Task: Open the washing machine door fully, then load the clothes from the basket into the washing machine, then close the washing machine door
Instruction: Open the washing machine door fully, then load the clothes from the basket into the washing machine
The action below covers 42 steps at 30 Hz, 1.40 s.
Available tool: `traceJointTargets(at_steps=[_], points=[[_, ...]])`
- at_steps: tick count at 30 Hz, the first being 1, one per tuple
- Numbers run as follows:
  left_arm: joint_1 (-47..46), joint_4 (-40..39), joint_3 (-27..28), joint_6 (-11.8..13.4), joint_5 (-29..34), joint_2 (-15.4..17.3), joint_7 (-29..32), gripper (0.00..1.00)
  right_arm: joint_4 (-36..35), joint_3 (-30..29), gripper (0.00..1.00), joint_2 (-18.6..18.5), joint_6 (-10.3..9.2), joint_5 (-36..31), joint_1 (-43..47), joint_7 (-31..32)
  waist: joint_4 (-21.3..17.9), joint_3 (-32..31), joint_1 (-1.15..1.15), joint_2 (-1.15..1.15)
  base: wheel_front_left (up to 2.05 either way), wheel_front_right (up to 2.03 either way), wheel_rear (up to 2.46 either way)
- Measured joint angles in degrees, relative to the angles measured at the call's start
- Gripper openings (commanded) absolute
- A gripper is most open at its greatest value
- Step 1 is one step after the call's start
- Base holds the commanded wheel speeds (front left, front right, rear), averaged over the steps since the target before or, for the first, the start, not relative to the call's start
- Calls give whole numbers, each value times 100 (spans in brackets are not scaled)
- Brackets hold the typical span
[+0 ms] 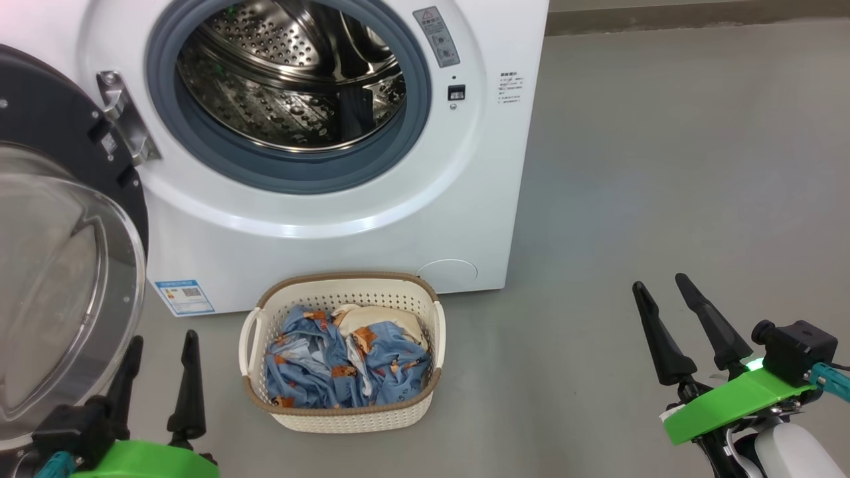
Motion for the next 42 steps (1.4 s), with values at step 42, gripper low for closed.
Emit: traceJointTargets(at_steps=[42], points=[[68,107,166,-348,264,-201,-1,100,-31,-171,100,30,0,-20,54,0,71,61,0,0,1,-1,0]])
